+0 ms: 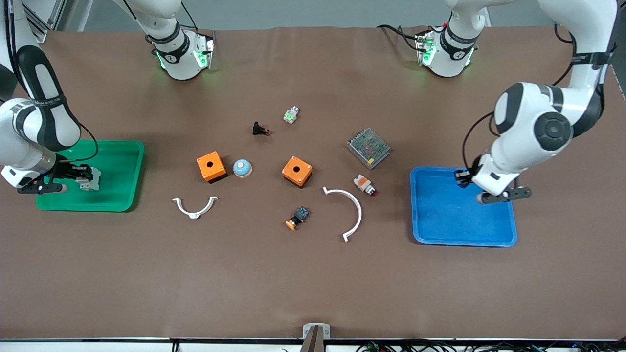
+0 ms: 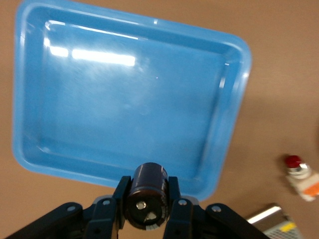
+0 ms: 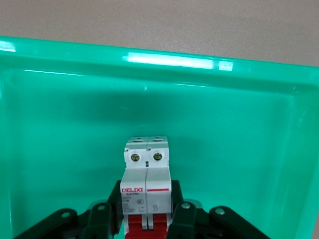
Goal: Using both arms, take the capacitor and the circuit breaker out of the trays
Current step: 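Carry the capacitor and the breaker toward the table center with both grippers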
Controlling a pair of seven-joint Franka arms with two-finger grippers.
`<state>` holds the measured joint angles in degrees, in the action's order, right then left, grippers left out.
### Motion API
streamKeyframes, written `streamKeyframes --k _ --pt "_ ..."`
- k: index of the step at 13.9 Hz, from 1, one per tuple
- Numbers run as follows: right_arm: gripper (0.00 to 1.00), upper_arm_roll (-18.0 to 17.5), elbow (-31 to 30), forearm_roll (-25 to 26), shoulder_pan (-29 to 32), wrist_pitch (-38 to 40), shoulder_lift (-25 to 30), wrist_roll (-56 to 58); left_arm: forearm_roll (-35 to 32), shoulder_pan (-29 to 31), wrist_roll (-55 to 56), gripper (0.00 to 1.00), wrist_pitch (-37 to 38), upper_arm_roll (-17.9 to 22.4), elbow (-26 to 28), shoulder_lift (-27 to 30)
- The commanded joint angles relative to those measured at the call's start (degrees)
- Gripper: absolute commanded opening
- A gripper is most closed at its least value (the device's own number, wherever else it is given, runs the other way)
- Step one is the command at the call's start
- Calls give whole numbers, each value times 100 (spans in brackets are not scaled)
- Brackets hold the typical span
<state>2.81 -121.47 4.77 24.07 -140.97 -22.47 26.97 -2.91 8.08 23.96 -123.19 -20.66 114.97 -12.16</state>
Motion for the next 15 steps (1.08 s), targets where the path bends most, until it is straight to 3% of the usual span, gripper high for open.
streamKeyframes --k 1,4,10,13,15 --pt "26 -114 149 51 46 515 251 19 1 1 905 0 164 -525 -193 -93" --pt "26 -158 754 51 -147 1657 752 -25 -16 -139 1960 0 155 -1053 -316 -313" --pt "26 -193 2389 51 -1410 4127 999 -1841 -87 -1386 3991 0 23 -1054 -720 -1024" --pt "26 -193 2672 33 -2316 4438 999 -2686 -279 -1826 4896 0 -230 -1046 -905 -1507" --pt "26 -193 2681 -333 -2861 4368 973 -3134 -507 -2098 5607 0 -748 -1046 -862 -1858"
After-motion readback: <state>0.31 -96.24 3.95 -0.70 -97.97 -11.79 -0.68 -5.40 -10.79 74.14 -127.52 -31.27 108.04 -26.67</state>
